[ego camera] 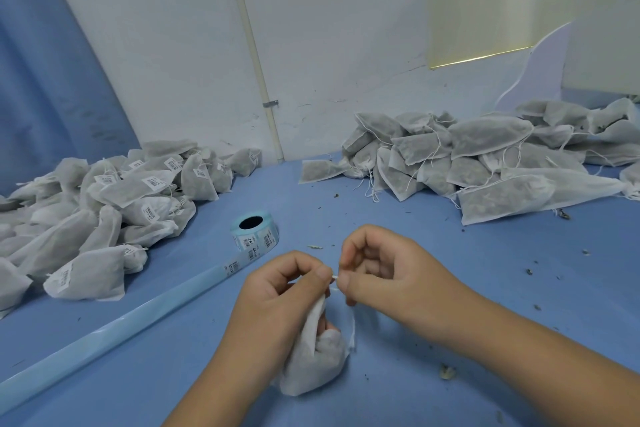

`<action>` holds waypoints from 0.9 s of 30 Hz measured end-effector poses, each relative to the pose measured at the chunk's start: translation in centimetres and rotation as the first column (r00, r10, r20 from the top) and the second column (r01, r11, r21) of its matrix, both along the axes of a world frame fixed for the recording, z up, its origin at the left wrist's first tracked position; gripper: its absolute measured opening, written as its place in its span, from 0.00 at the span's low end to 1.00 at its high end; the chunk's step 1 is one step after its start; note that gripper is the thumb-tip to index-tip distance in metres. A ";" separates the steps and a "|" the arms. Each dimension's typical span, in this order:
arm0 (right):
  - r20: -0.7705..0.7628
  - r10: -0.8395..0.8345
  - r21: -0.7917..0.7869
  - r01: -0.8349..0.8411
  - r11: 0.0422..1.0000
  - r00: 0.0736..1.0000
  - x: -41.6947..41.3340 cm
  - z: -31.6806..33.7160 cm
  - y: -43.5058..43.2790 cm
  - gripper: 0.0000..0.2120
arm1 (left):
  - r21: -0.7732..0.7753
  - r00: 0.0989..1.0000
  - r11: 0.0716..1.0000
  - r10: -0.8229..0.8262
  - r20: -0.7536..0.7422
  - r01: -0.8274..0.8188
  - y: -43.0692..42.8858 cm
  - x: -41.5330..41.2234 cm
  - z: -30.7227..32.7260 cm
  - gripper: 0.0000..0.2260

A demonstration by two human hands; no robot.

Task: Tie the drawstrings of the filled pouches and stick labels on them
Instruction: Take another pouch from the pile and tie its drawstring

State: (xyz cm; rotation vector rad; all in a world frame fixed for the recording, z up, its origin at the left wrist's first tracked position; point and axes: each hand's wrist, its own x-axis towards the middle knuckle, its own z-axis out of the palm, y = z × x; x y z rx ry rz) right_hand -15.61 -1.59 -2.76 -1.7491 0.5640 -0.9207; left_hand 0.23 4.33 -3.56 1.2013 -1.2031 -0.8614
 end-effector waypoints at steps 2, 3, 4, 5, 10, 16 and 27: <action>0.023 -0.017 -0.016 0.017 1.000 1.000 0.2 -0.1 0.2 0.07 | 0.004 0.999 1.000 -0.003 0.035 0.003 0.1 -0.1 -0.1 0.13; 0.026 -0.030 -0.027 0.031 0.999 0.999 0.3 -0.2 0.2 0.08 | 0.008 0.999 1.000 -0.001 0.046 0.000 0.1 -0.2 -0.1 0.13; 0.031 -0.042 -0.031 0.043 0.999 0.999 0.3 -0.2 0.2 0.09 | 0.012 0.999 1.000 0.003 0.050 -0.004 0.1 -0.2 -0.1 0.13; 0.033 -0.049 -0.034 0.050 0.998 0.998 0.3 -0.2 0.2 0.09 | 0.012 0.999 1.000 0.007 0.052 -0.008 0.0 -0.2 -0.1 0.13; -0.046 -0.164 -0.120 0.157 0.980 0.985 0.5 -0.4 0.1 0.11 | -0.001 0.985 0.999 0.037 0.166 -0.037 0.1 -0.3 -0.2 0.09; -0.127 -0.296 -0.396 0.225 0.890 0.947 0.4 -0.4 0.4 0.08 | -0.022 0.969 0.998 0.063 0.238 -0.059 0.2 -0.2 -0.1 0.08; -0.224 -0.101 -0.004 0.103 0.995 0.969 0.0 0.5 0.1 0.07 | -0.067 0.953 0.994 0.097 0.285 -0.081 0.0 -0.1 -0.3 0.10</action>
